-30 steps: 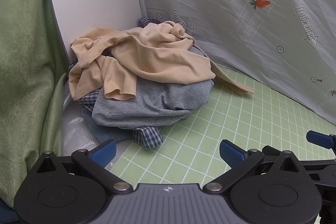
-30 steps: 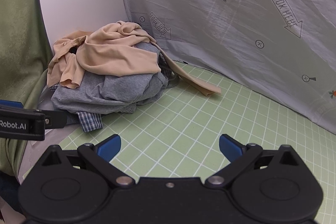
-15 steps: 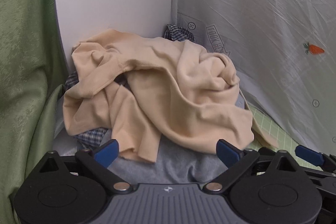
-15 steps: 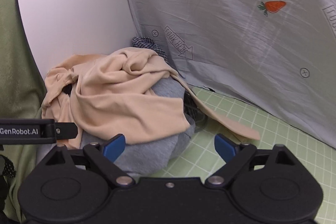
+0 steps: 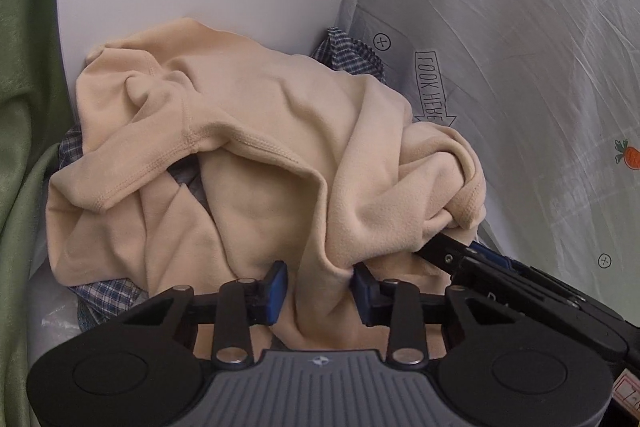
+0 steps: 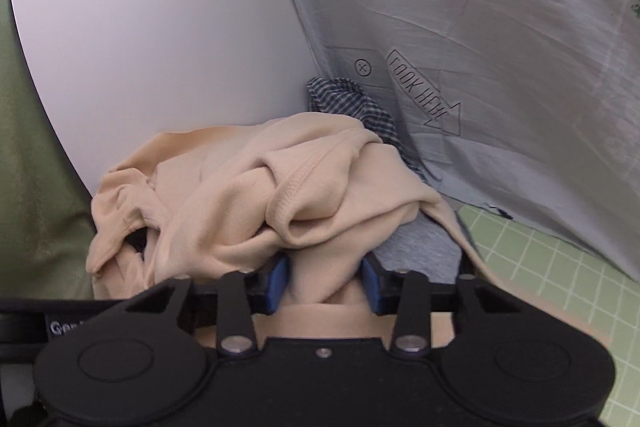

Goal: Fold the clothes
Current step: 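Grasp the beige shirt with both grippers and lift it off the pile, then lay the beige shirt flat on the mat and open both grippers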

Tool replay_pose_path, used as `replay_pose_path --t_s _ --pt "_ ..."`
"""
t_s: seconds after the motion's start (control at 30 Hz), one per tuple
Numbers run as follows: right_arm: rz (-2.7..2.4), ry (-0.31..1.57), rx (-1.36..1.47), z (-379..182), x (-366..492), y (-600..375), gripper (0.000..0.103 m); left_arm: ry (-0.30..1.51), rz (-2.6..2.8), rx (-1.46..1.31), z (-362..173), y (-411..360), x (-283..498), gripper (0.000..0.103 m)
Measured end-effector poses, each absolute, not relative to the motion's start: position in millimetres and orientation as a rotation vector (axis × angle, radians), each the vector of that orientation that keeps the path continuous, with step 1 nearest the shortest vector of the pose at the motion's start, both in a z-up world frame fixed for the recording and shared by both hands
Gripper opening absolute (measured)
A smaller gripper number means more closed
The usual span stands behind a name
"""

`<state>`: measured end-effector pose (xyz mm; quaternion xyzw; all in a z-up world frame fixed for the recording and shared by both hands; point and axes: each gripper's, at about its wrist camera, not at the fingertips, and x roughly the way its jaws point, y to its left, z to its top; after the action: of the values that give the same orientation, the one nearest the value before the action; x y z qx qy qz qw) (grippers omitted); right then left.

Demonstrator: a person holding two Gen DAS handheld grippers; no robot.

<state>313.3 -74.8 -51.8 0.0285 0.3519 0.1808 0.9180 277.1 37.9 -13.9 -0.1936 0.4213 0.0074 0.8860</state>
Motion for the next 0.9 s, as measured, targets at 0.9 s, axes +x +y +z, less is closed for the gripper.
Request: replay_pose_path --t_s 0.9 --pt "-0.314 0.679 0.076 -40 -54 -374 0.013 1.041 -0.476 -0.176 1 -182 40 0.01"
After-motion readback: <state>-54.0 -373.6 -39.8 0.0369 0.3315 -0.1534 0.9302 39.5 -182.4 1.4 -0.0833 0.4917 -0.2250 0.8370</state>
